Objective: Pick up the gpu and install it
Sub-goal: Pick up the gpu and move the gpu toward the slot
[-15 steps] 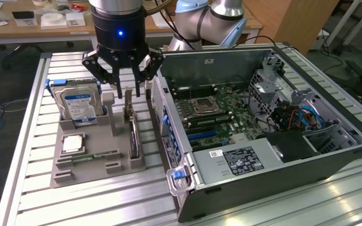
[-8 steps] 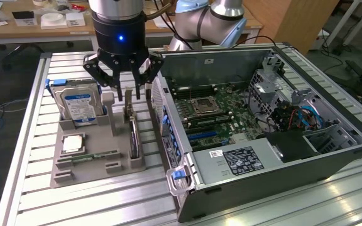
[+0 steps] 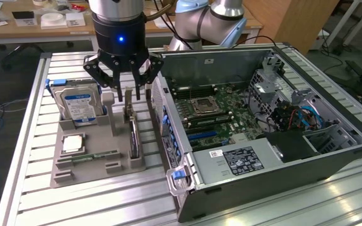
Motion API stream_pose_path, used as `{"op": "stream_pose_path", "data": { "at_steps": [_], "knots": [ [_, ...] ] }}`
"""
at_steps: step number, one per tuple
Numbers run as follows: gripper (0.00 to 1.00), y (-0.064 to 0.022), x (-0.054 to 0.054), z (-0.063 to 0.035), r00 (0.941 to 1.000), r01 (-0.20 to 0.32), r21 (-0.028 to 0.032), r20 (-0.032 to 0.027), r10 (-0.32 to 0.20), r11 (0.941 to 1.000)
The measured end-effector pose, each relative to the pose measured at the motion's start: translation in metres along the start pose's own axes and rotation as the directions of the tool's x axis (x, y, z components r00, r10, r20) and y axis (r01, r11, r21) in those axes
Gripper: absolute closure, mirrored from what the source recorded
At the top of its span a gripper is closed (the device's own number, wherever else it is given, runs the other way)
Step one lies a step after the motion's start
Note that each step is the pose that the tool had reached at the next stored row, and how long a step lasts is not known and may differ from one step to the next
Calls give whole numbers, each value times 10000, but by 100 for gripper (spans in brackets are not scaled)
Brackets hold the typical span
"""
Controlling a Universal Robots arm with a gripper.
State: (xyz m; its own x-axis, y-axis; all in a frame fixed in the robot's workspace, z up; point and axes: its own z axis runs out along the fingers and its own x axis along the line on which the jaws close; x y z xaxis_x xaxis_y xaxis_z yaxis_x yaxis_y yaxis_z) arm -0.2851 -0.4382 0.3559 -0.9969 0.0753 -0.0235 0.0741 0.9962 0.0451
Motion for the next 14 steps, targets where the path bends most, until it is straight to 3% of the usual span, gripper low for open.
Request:
{"op": "stream_pose_path", "data": {
  "at_steps": [14],
  "knots": [
    [58, -1, 1, 18, 10000, 0, 0, 0, 0, 10000]
  ]
}}
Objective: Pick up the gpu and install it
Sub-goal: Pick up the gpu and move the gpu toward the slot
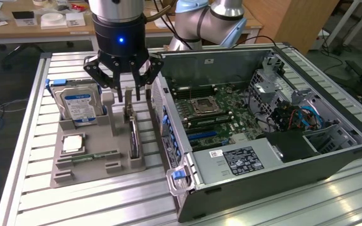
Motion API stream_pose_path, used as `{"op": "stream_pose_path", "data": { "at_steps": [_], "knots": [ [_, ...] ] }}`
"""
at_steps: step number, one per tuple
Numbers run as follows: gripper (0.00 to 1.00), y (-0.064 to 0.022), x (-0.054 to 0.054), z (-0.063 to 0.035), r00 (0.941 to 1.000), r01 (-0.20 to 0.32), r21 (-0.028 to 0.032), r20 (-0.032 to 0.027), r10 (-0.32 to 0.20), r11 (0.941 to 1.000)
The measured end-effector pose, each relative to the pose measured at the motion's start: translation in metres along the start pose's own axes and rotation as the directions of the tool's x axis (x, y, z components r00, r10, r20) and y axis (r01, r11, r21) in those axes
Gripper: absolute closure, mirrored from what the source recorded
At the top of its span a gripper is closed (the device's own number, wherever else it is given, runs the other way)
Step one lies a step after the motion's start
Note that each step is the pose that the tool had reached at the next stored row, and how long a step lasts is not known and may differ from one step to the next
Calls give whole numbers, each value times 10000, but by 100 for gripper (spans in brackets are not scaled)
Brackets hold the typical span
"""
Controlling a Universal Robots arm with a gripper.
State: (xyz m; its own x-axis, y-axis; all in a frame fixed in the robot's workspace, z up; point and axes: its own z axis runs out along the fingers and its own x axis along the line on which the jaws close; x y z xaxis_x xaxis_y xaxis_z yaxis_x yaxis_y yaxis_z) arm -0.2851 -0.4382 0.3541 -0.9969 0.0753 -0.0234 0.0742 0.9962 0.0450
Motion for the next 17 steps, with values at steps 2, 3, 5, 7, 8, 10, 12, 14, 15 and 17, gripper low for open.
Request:
{"op": "stream_pose_path", "data": {
  "at_steps": [2, 3, 5, 7, 8, 10, 12, 14, 15, 17],
  "knots": [
    [58, 0, 0, 3, 10000, 0, 1, -1, 0, 10000],
    [58, 0, 0, 3, 10000, 0, 1, -1, 0, 10000],
    [58, 0, 0, 4, 10000, 0, 0, 0, 0, 10000],
    [58, 0, 0, 4, 10000, 0, 0, 0, 0, 10000],
    [58, 0, 0, 5, 10000, 0, 0, 1, 0, 10000],
    [58, 0, 0, 15, 10000, 0, -2, 2, 0, 10000],
    [58, -1, 0, 18, 10000, 0, 1, -1, 0, 10000],
    [58, -1, 0, 18, 10000, 0, 2, -1, 0, 10000],
    [58, -1, 0, 19, 10000, 0, 1, 0, 0, 10000],
    [58, -1, 0, 19, 10000, 0, 0, 0, 0, 10000]
  ]
}}
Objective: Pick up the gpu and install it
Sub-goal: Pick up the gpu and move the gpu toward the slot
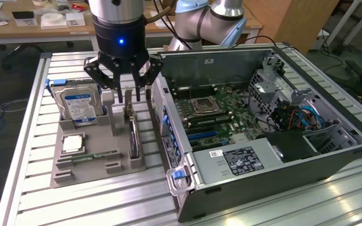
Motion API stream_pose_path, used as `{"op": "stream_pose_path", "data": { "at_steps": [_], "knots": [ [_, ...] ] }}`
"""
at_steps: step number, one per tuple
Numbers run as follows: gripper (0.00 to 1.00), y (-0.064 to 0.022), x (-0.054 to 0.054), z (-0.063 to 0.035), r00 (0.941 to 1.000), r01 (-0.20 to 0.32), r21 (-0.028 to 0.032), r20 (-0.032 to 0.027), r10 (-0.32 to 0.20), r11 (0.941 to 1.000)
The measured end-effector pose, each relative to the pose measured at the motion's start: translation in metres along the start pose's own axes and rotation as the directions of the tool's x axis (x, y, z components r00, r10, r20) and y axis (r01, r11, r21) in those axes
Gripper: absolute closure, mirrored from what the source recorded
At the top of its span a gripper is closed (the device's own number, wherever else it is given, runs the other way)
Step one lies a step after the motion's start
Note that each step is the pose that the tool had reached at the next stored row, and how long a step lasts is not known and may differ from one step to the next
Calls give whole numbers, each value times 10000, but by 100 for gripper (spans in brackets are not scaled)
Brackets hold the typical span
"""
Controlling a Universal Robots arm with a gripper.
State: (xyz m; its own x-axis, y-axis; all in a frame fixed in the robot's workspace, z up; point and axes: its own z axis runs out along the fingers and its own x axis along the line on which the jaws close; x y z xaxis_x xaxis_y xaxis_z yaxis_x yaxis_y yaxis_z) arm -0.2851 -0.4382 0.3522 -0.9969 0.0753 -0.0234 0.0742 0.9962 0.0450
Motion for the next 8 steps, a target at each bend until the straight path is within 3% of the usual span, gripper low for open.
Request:
{"op": "stream_pose_path", "data": {
  "at_steps": [8],
  "knots": [
    [58, -1, 1, 20, 10000, 0, 2, -2, 0, 10000]
  ]
}}
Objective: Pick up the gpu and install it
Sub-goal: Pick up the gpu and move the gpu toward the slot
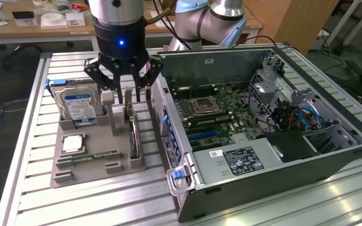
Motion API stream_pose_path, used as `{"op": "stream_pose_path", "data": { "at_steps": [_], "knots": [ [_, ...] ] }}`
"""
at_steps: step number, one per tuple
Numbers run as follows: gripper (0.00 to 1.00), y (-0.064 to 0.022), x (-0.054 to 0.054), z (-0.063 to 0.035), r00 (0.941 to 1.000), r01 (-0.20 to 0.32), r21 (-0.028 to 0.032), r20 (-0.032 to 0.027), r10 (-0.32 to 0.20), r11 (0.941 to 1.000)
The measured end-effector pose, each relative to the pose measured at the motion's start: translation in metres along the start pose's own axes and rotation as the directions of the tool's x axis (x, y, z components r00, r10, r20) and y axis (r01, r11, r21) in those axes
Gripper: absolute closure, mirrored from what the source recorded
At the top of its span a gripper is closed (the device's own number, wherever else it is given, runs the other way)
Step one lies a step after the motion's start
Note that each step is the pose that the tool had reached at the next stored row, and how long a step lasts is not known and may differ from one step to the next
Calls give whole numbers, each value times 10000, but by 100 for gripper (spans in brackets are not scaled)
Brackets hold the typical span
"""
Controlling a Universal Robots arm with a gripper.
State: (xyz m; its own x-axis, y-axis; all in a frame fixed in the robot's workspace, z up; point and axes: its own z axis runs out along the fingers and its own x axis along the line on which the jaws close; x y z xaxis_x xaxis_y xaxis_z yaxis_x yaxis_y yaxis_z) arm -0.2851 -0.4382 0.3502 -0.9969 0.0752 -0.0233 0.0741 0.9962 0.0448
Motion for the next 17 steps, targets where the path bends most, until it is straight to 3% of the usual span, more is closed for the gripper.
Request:
{"op": "stream_pose_path", "data": {
  "at_steps": [17],
  "knots": [
    [58, 0, 0, 10, 10000, 0, -2, 2, 0, 10000]
  ]
}}
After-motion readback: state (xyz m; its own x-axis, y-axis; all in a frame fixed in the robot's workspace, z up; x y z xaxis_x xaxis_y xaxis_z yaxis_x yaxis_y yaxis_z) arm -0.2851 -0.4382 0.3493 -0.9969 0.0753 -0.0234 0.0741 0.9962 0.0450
